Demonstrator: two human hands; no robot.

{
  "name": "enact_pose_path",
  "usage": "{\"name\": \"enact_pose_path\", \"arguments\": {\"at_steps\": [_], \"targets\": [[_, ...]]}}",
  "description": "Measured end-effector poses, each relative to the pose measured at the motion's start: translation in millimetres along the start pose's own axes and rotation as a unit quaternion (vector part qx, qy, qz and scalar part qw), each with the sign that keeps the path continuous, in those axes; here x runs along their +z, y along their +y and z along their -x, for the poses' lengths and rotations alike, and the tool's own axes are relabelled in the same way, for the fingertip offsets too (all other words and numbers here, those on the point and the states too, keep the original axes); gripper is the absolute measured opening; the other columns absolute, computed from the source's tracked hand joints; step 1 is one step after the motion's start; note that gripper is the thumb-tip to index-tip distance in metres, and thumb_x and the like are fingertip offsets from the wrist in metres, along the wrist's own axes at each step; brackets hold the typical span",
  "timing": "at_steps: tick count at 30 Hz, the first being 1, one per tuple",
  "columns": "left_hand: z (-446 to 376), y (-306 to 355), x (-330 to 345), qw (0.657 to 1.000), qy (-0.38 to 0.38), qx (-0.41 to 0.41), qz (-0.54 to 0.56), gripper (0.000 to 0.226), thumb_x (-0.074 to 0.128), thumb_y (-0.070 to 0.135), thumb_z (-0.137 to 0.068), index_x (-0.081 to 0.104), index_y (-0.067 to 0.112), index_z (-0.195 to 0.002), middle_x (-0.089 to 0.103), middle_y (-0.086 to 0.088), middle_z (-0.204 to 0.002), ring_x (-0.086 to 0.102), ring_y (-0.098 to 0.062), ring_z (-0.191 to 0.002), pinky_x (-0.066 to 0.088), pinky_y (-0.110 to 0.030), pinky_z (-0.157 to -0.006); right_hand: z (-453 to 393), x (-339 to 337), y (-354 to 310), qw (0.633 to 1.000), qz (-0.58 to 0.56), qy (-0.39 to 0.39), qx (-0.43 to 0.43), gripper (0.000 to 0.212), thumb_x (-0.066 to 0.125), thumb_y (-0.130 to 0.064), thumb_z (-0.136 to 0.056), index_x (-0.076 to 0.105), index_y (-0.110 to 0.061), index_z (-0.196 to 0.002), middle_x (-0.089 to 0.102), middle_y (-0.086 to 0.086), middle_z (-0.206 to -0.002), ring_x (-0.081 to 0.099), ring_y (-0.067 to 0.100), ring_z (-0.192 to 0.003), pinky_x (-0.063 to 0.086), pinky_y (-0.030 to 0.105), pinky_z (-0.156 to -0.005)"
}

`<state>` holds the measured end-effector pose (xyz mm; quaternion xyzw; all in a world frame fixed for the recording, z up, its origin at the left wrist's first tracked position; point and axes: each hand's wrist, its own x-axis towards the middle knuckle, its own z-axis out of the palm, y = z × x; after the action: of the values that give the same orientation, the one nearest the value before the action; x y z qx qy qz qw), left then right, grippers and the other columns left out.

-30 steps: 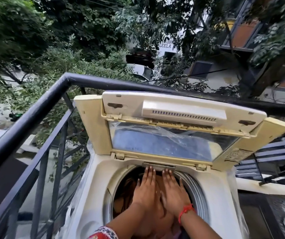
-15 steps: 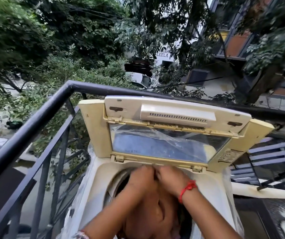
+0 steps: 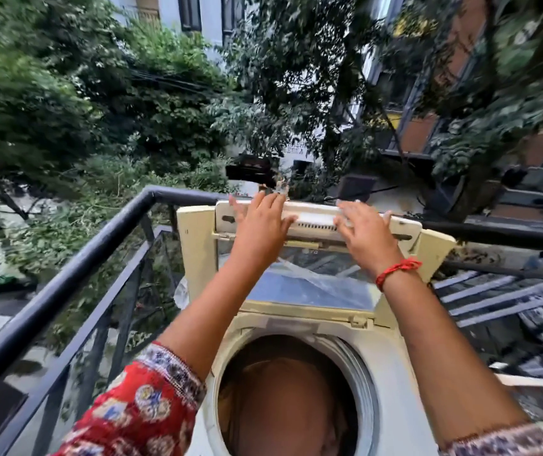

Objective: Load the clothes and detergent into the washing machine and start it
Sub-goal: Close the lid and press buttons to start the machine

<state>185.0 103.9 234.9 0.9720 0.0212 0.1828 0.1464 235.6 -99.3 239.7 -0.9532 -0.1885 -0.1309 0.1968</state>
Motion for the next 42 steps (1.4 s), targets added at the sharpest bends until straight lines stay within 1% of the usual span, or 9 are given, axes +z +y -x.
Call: {"name": "enact_pose_path", "arguments": {"at_steps": [4, 6, 9, 13, 20, 25, 31, 36, 42], "targets": [[15.8, -0.8, -24.7, 0.998, -0.031, 0.027, -0.047, 0.048, 0.044, 0.056, -0.092, 0.056, 0.019, -0.12, 0.061, -0.003, -0.124, 0.052, -0.024, -0.121, 0.016, -0.057, -0.113, 34.4, -18.0, -10.7, 1.0, 0.009, -0.014, -0.023, 0.041, 0.048, -0.044, -0.096, 0.056, -0.022, -0.129, 0.059, 0.003, -0.131, 0.049, 0.025, -0.124, 0.015, 0.056, -0.113], [35.5, -2.2, -39.7, 0.996, -0.067, 0.043, -0.045, 0.042, 0.046, 0.056, -0.091, 0.06, 0.019, -0.106, 0.068, -0.009, -0.112, 0.059, -0.029, -0.108, 0.04, -0.041, -0.093, 58.3, -25.9, -13.5, 0.999, 0.021, -0.011, -0.043, 0.035, 0.051, -0.045, -0.094, 0.062, -0.022, -0.117, 0.066, 0.004, -0.119, 0.057, 0.027, -0.113, 0.032, 0.051, -0.106], [78.7, -3.7, -46.8, 0.99, -0.095, 0.076, -0.069, 0.044, 0.044, 0.058, -0.091, 0.057, 0.019, -0.105, 0.068, -0.009, -0.104, 0.062, -0.031, -0.101, 0.04, -0.036, -0.067, 99.2, -36.2, -16.9, 0.997, 0.021, -0.041, -0.061, 0.03, 0.054, -0.047, -0.092, 0.066, -0.025, -0.109, 0.071, 0.001, -0.109, 0.064, 0.024, -0.102, 0.05, 0.037, -0.085], [150.0, -11.3, -22.8, 0.986, -0.044, 0.159, -0.006, 0.048, 0.037, 0.059, -0.086, 0.065, 0.024, -0.103, 0.07, -0.001, -0.094, 0.063, -0.027, -0.096, 0.049, -0.038, -0.069, 166.7, -25.3, -11.0, 0.992, -0.005, -0.074, -0.098, 0.033, 0.055, -0.046, -0.092, 0.068, -0.026, -0.115, 0.071, -0.006, -0.111, 0.061, 0.01, -0.103, 0.04, 0.02, -0.086], [271.4, -32.1, 41.2, 0.971, -0.072, 0.226, -0.029, 0.03, 0.057, 0.052, -0.079, 0.058, 0.03, -0.099, 0.06, 0.01, -0.089, 0.054, -0.016, -0.088, 0.047, -0.03, -0.068, 285.2, 46.6, 16.3, 0.974, 0.006, -0.109, -0.201, 0.038, 0.045, -0.039, -0.096, 0.057, -0.026, -0.13, 0.066, -0.007, -0.105, 0.062, 0.014, -0.092, 0.041, 0.026, -0.088], [330.9, -29.6, 92.2, 0.98, -0.119, 0.151, -0.058, 0.027, 0.059, 0.041, -0.077, 0.051, 0.027, -0.099, 0.06, 0.008, -0.089, 0.052, -0.019, -0.081, 0.047, -0.031, -0.067, 331.5, 95.1, 28.9, 0.965, -0.004, -0.191, -0.182, 0.064, 0.083, -0.023, -0.067, 0.057, -0.027, -0.126, 0.065, -0.008, -0.102, 0.063, 0.013, -0.09, 0.05, 0.023, -0.079], [346.3, -32.0, 115.0, 0.979, -0.147, 0.119, -0.075, 0.02, 0.047, 0.038, -0.085, 0.048, 0.024, -0.1, 0.062, 0.004, -0.093, 0.052, -0.021, -0.078, 0.045, -0.033, -0.075, 338.4, 108.6, 33.9, 0.958, -0.061, -0.228, -0.16, 0.042, 0.068, -0.021, -0.086, 0.059, -0.017, -0.127, 0.063, 0.003, -0.11, 0.059, 0.022, -0.102, 0.046, 0.028, -0.089], [350.6, -5.5, 105.8, 0.981, -0.157, 0.052, -0.106, 0.033, 0.044, 0.053, -0.081, 0.061, 0.026, -0.071, 0.06, 0.011, -0.066, 0.054, -0.018, -0.063, 0.027, -0.029, -0.067, 338.9, 106.6, 35.3, 0.942, -0.109, -0.291, -0.122, 0.041, 0.052, -0.035, -0.096, 0.057, -0.013, -0.13, 0.06, 0.007, -0.12, 0.053, 0.023, -0.112, 0.037, 0.028, -0.096], [336.1, 3.6, 111.6, 0.952, -0.259, -0.162, 0.012, 0.024, 0.073, 0.037, -0.077, 0.067, 0.016, -0.084, 0.068, -0.009, -0.088, 0.059, -0.032, -0.09, 0.043, -0.036, -0.074, 326.4, 85.3, 71.4, 0.938, -0.182, -0.295, -0.022, 0.016, 0.071, -0.024, -0.085, 0.074, -0.019, -0.1, 0.068, -0.012, -0.088, 0.06, 0.001, -0.083, 0.04, 0.009, -0.073]]}}
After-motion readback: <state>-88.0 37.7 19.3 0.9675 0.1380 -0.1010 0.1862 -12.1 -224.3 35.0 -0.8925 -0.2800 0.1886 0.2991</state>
